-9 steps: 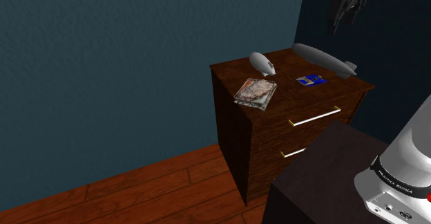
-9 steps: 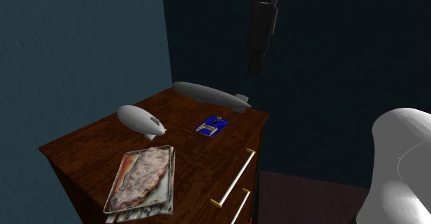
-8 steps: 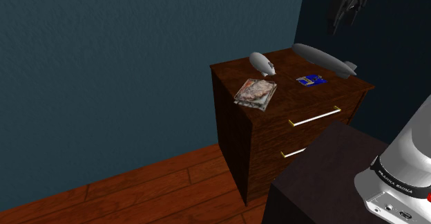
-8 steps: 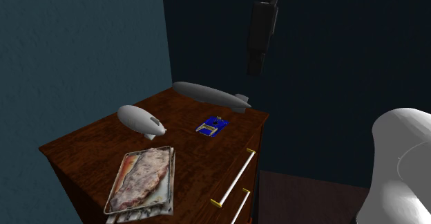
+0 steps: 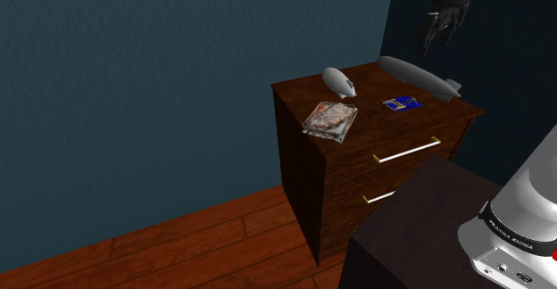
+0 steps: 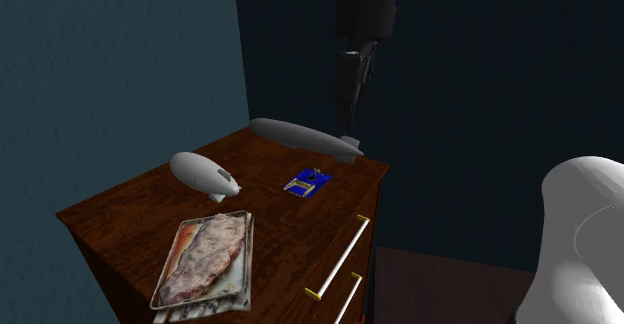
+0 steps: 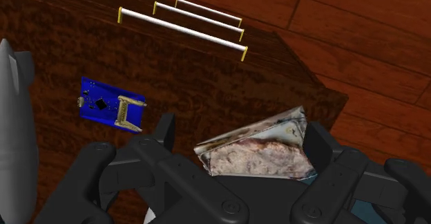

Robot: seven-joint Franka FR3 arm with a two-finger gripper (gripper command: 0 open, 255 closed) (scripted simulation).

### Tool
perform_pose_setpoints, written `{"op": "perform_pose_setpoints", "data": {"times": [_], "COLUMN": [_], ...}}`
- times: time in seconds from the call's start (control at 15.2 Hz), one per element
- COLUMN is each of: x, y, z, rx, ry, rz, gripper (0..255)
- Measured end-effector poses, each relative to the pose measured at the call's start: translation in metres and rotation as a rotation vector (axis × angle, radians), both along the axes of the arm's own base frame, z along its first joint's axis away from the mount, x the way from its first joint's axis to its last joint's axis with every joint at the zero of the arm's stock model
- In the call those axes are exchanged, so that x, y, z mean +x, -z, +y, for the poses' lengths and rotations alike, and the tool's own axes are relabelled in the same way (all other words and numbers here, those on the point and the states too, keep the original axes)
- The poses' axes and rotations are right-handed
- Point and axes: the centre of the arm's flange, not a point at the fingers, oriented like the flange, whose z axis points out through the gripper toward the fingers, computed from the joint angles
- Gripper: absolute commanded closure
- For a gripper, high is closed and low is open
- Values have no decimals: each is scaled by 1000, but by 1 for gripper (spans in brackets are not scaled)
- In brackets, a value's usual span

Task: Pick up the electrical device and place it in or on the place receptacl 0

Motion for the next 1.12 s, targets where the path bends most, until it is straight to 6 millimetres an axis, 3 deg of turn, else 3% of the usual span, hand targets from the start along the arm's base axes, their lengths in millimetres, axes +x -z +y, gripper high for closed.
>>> {"op": "perform_pose_setpoints", "data": {"times": [1.12], "x": [62], "y": [133], "z": [-178], "rx": [63], "ry": [111], "rz": [-27], "gripper": [0]}}
